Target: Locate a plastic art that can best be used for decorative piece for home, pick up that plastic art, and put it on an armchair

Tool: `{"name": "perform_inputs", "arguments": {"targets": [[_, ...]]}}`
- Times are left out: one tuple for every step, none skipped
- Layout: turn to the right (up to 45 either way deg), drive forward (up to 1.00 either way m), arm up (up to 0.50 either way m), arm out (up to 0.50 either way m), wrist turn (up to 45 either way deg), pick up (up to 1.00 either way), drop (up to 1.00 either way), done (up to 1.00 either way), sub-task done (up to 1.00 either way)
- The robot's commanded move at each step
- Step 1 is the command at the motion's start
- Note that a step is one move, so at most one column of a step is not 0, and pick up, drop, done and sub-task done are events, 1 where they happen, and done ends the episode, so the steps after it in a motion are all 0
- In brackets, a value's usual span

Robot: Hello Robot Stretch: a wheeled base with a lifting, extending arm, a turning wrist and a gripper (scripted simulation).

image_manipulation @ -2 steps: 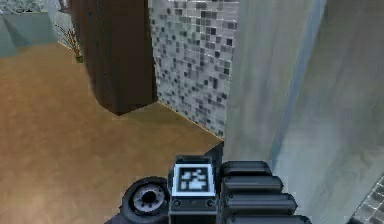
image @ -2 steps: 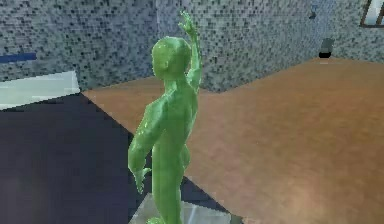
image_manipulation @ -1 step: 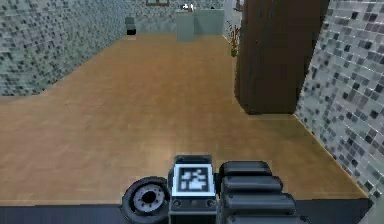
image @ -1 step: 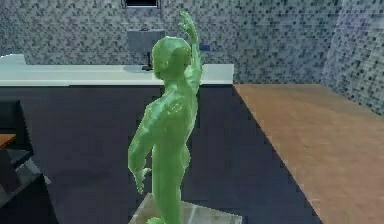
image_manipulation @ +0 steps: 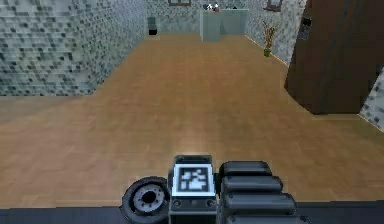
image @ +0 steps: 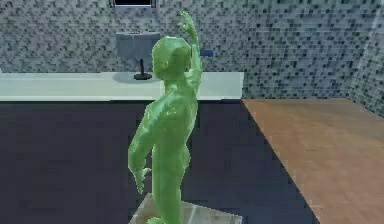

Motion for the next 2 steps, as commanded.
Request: {"name": "perform_inputs", "arguments": {"targets": [[-39.0,0.0,0.0,0.0,0.0,0.0,0.0,0.0,0.0],[0.0,1.0,0.0,0.0,0.0,0.0,0.0,0.0,0.0]]}}
